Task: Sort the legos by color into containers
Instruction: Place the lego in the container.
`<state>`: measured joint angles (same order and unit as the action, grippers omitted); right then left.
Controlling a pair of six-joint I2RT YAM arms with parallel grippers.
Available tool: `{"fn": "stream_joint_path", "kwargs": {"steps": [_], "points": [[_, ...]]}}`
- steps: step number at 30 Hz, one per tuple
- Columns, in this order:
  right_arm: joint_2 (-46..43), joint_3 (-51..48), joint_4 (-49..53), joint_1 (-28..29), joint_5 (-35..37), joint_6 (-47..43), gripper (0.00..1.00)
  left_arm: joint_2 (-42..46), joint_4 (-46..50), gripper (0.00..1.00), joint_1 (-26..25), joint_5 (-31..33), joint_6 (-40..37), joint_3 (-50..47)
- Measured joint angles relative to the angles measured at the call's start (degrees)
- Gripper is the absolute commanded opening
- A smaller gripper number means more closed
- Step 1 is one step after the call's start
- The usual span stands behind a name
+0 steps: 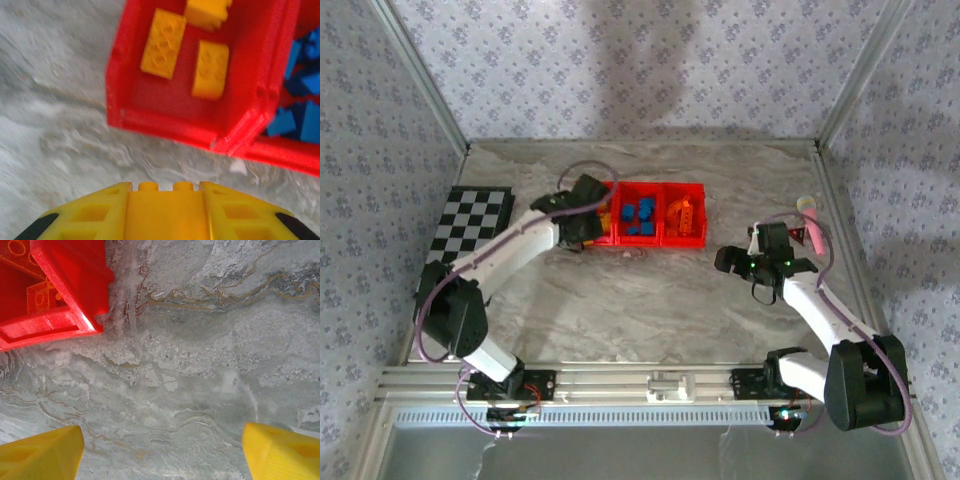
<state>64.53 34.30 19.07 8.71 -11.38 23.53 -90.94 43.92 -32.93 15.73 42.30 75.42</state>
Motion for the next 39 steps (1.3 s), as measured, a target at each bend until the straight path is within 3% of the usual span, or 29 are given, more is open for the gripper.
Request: {"fn": "stream_joint_path", "kwargs": {"steps": [5, 15, 24, 39], "points": [[0.0, 0.0, 0.4, -0.7, 0.0, -0.2, 0.85, -8.8, 2.4, 0.21, 6.0, -2.3, -9.0, 10.8], [-0.1, 0.0, 2.8, -2.2, 0.2, -1.2, 0.85, -24.2, 2.8, 0.23, 8.7, -6.7, -16.7, 24.4], [0.2, 0.1, 3.1, -3.6, 0.2, -2.0, 0.85, -29.6, 3.1, 0.37, 10.0, -8.7, -18.3, 27.2], [1.6, 0.9, 3.0, -4.3, 0.2, -2.0, 0.86, -27.7, -0.7, 0.7, 10.0, -11.7, -19.3, 24.4]]}}
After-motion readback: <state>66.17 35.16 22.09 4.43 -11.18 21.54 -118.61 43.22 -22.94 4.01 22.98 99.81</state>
